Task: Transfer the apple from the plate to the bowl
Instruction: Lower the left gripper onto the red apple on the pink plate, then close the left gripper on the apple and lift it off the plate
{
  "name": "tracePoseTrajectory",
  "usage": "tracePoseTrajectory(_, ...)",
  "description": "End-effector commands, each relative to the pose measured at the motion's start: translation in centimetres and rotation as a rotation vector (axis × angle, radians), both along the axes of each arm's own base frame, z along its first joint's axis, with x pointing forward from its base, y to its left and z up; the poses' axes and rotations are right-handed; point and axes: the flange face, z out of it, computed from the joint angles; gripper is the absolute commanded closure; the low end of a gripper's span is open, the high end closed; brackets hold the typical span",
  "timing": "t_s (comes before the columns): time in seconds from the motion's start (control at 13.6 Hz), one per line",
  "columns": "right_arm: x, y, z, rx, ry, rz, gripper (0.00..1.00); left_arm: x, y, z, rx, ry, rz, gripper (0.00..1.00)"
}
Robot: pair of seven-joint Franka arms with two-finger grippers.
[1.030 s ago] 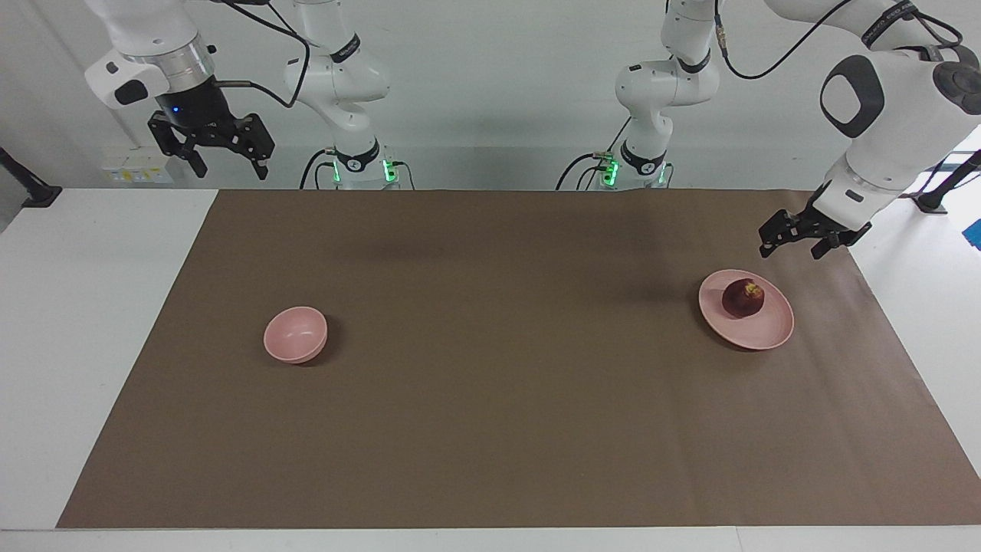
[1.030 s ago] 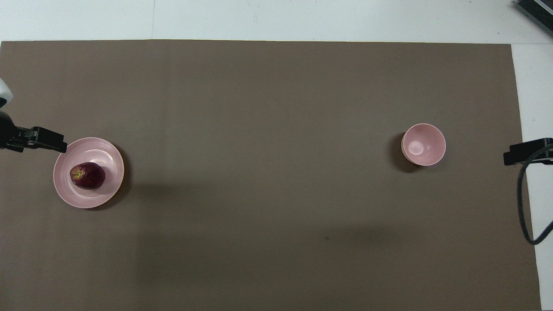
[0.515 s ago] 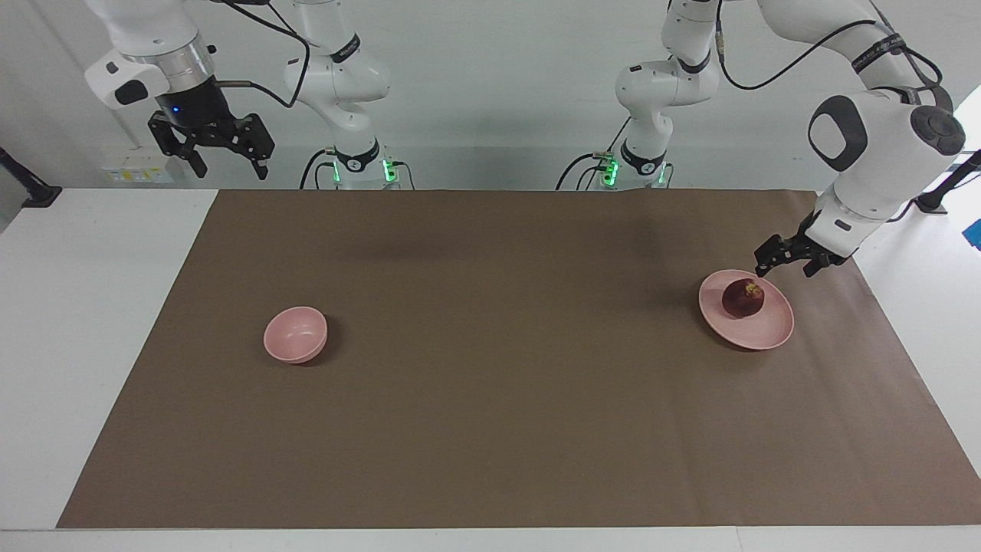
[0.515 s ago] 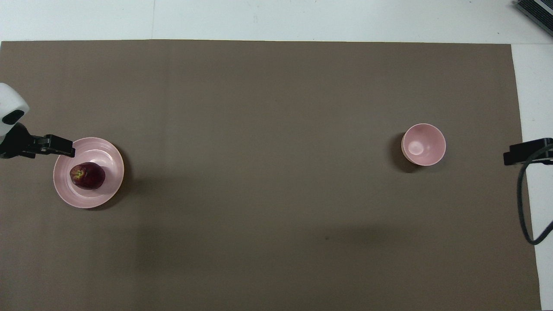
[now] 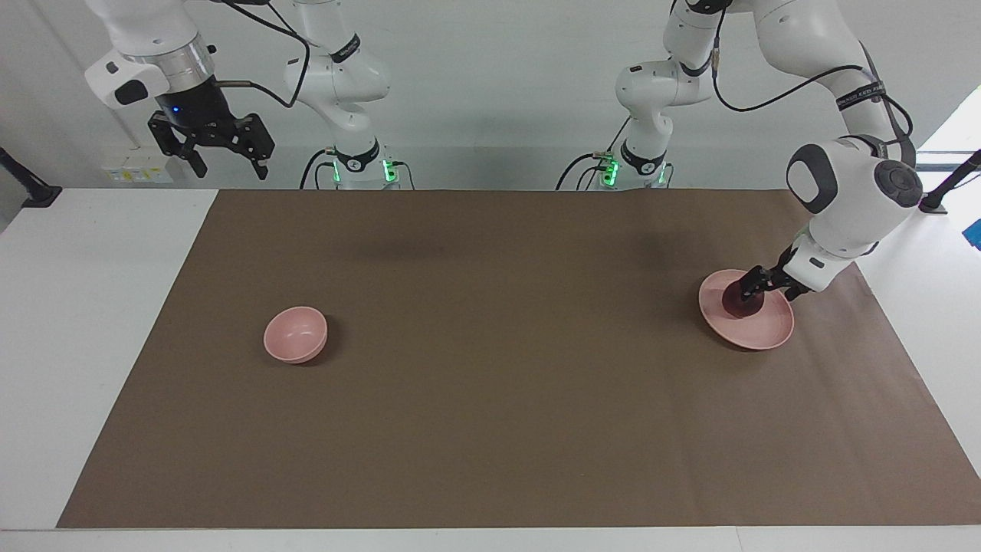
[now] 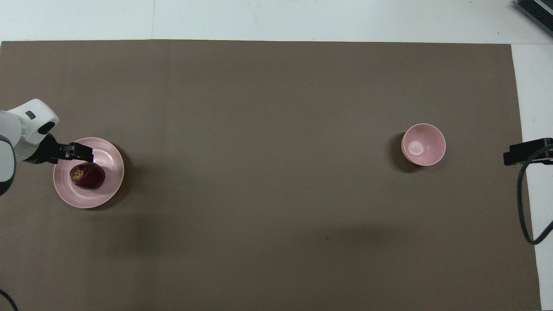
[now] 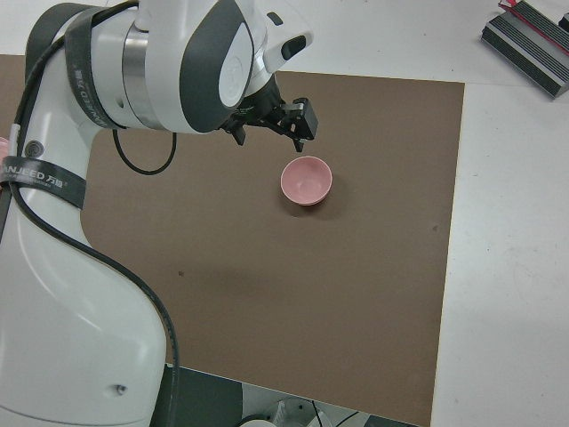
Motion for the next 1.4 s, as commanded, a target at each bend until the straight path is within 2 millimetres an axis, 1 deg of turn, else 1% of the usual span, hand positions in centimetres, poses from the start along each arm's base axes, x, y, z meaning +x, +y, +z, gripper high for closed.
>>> tracePoseTrajectory(0.0, -0.4, -0.1, 0.2, 0.007, 0.0, 0.015, 0.0, -0.9, 0.3, -2.2, -0.006, -0.011, 0.007, 0.0)
tracePoseTrajectory(0.07, -0.4, -0.1, 0.2, 0.007, 0.0, 0.015, 0.0, -1.3, 0.4, -3.0, -0.007, -0.003, 0.007, 0.0)
tracePoseTrajectory(0.22, -0.4, -0.1, 0.2, 0.007, 0.0, 0.015, 0.0, -1.7, 0.5, -3.4, -0.004, -0.02, 0.011, 0.0)
tracePoseTrajectory(0.37, -0.4, -0.1, 0.2, 0.007, 0.0, 0.015, 0.0, -2.1, 0.5, -4.4, -0.004, -0.016, 0.012, 0.0)
tracePoseTrajectory(0.66, -0.4, -0.1, 0.2, 0.007, 0.0, 0.015, 0.0, -2.7, 0.3, -5.3, -0.006, 0.005, 0.013, 0.0)
tracePoseTrajectory(0.81, -0.4, -0.1, 0.2, 0.007, 0.0, 0.015, 0.0, -3.0, 0.3, -5.5, -0.007, 0.011, 0.015, 0.0)
tracePoseTrajectory(1.32, -0.4, -0.1, 0.2, 0.006, 0.0, 0.015, 0.0, -2.9, 0.2, -5.5, -0.006, 0.005, 0.02, 0.0)
